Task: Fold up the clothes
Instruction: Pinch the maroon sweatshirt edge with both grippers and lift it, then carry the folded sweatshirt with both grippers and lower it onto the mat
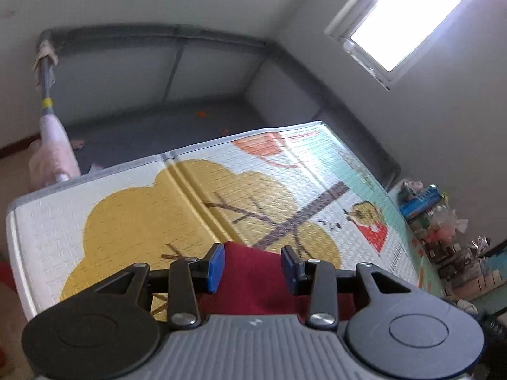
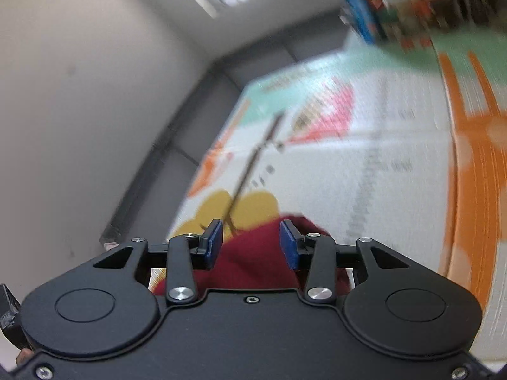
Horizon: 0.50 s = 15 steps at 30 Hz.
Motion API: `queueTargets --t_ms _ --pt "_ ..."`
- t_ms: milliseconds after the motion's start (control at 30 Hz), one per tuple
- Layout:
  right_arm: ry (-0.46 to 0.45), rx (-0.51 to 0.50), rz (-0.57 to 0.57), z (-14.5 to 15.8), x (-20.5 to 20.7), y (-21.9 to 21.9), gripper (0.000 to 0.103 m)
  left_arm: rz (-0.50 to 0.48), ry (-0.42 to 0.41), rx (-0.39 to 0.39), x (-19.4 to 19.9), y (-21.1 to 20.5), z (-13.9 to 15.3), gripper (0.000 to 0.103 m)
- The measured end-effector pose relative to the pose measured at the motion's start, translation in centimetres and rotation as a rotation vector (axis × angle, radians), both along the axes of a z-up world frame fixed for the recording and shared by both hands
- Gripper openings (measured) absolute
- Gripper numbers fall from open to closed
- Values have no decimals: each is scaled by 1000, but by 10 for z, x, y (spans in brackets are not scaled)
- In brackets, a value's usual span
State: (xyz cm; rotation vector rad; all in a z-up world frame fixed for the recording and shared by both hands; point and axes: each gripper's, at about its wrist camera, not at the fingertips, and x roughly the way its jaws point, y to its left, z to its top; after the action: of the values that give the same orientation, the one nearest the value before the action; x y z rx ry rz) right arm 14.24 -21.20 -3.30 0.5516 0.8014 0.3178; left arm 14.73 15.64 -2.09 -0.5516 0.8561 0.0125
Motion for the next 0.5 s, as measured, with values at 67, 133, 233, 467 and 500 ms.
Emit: queueTargets --t_ms 67,133,233,467,500 --pt "-18 -12 34 6 4 14 34 -20 -1 0 2 -10 0 41" --pt "-28 -20 70 10 8 30 30 -38 -2 -7 5 -20 -2 41" --pt "-21 -35 103 8 13 52 24 -67 -15 -19 8 -36 -7 40" --pt "50 -31 130 -19 23 93 15 -107 -37 -18 11 -66 -24 25" --pt "57 -31 132 -22 23 98 15 -110 -39 -17 11 -68 -27 23"
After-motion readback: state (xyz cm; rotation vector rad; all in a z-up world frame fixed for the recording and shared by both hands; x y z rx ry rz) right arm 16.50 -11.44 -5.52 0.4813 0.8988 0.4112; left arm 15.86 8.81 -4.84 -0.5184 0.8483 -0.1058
